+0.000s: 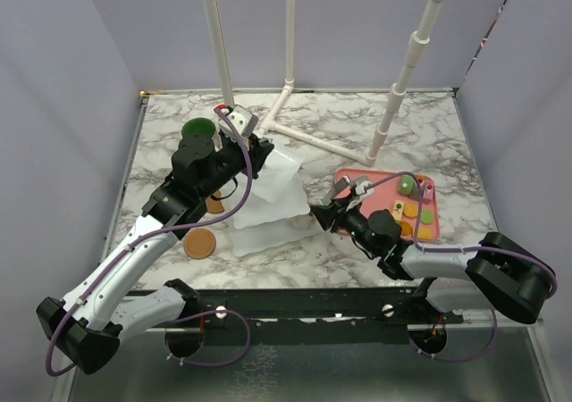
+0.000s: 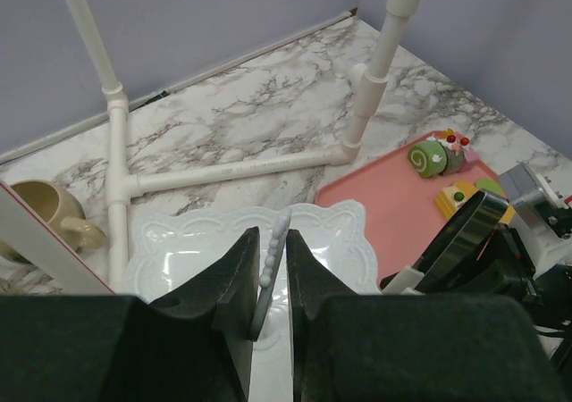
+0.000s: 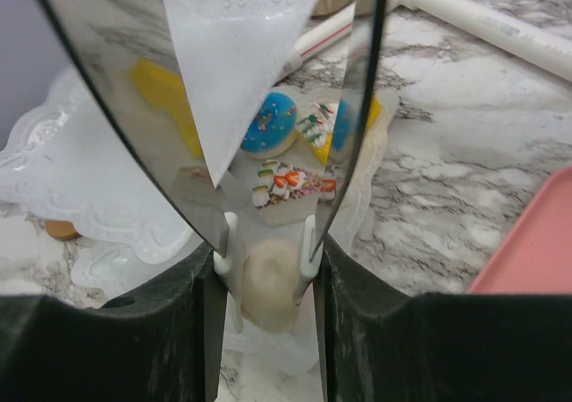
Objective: Serve the afternoon tea
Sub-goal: Place the desert on the desert table.
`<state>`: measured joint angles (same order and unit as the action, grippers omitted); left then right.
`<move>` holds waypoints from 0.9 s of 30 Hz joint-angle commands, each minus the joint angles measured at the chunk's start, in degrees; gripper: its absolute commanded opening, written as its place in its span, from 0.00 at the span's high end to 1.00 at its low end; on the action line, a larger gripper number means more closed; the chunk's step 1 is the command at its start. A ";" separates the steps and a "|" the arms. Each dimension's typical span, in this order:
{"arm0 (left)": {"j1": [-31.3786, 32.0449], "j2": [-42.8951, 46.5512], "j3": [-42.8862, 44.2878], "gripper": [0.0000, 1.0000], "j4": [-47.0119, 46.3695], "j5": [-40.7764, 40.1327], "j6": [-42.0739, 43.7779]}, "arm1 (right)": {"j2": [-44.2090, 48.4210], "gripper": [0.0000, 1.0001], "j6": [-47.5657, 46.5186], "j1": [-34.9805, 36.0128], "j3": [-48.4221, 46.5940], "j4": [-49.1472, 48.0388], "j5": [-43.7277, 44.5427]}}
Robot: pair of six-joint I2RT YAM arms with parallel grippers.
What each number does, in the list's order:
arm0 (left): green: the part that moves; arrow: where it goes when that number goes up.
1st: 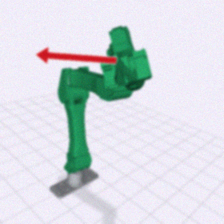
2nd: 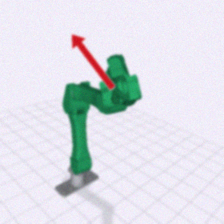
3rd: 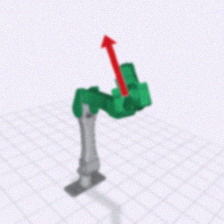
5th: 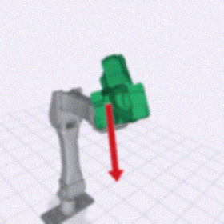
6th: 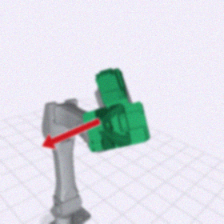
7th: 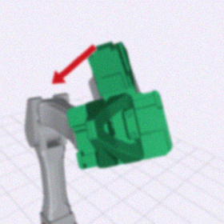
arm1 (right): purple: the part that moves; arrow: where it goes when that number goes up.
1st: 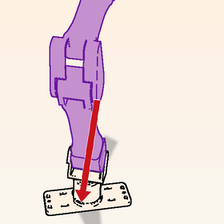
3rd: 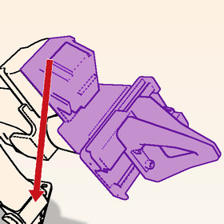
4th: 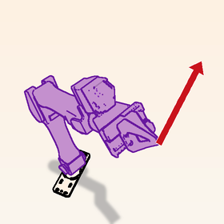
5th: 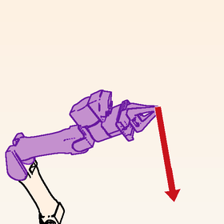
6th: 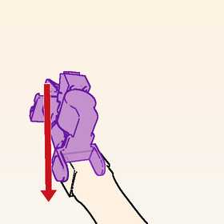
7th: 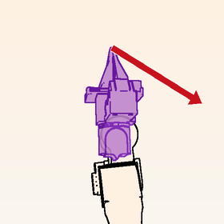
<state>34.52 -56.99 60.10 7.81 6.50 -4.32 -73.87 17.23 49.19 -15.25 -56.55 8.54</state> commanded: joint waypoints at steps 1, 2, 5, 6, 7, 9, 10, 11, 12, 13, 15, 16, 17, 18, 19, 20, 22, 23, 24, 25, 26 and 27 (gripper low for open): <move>0.11 1.69 -0.98 0.81 -1.10 -1.40 -0.90 | 3.44 0.79 2.10 0.38 4.65 -3.50 4.98; 0.11 1.74 -1.03 0.81 -1.08 -1.33 -0.94 | 4.98 0.78 2.66 0.38 4.94 -2.63 5.60; 0.12 1.65 -0.99 0.81 -1.12 -1.08 -0.94 | 8.86 0.78 3.10 0.34 5.00 -0.15 6.51; 0.11 1.66 -0.95 0.81 -1.10 -1.01 -0.95 | 9.89 0.78 3.12 0.35 5.02 0.46 6.65; 0.11 1.65 -0.95 0.81 -1.09 -0.93 -0.92 | 10.73 0.78 3.26 0.34 5.02 0.93 6.79; 0.11 1.54 -0.87 0.81 -1.13 -0.96 -0.99 | 11.51 0.78 3.42 0.33 5.03 1.22 7.09; 0.11 1.53 -0.79 0.81 -1.13 -1.00 -1.02 | 11.41 0.78 3.35 0.36 4.98 1.12 7.04; 0.11 1.51 -0.73 0.81 -1.10 -1.11 -1.18 | 10.98 0.78 3.26 0.31 4.98 0.88 7.02; 0.11 1.52 -0.58 0.81 -1.13 -1.32 -1.37 | 10.35 0.78 3.17 0.36 4.84 0.61 7.02; 0.11 1.50 -0.47 0.81 -1.13 -1.63 -1.73 | 9.64 0.78 3.16 0.32 4.79 0.10 7.02; 0.12 1.53 -0.14 0.81 -0.88 -2.23 -2.07 | 8.12 0.78 3.07 0.38 4.91 -1.58 6.90; 0.11 1.50 0.04 0.81 -0.77 -2.75 -2.50 | 7.25 0.78 2.89 0.37 5.08 -2.74 6.61; 0.11 1.45 0.24 0.81 -0.59 -3.29 -2.78 | 6.37 0.78 2.77 0.38 5.16 -4.02 6.28; 0.11 1.45 0.40 0.81 -0.48 -3.60 -3.10 | 5.52 0.78 2.50 0.32 5.22 -5.47 6.05; 0.11 1.34 0.55 0.81 -0.37 -3.85 -3.45 | 4.56 0.79 2.24 0.37 5.22 -7.07 5.77; 0.11 1.21 0.77 0.81 -0.26 -4.07 -3.88 | 3.57 0.79 2.04 0.37 5.10 -8.40 5.63; 0.11 0.85 1.10 0.80 -0.17 -4.15 -4.65 | 1.39 0.78 1.27 0.36 4.14 -10.35 4.88; 0.11 0.68 1.27 0.79 -0.10 -4.11 -5.00 | -0.19 0.78 0.94 0.35 3.51 -11.05 4.50; 0.12 0.44 1.45 0.77 -0.16 -4.12 -5.22 | -1.37 0.78 0.79 0.37 3.02 -12.07 4.03; 0.13 0.32 1.65 0.75 -0.09 -4.06 -5.33 | -2.61 0.78 0.51 0.46 2.65 -13.32 3.47; 0.11 0.22 1.87 0.74 -0.10 -4.19 -5.35 | -3.67 0.78 0.36 0.41 2.32 -14.34 3.19; 0.11 0.17 2.01 0.72 -0.16 -4.39 -5.47 | -4.79 0.78 0.36 0.46 2.05 -15.30 3.01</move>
<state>34.52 -56.42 59.83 7.81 3.70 -8.12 -75.20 19.16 49.19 -10.83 -63.64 13.37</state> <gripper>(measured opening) 0.244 0.385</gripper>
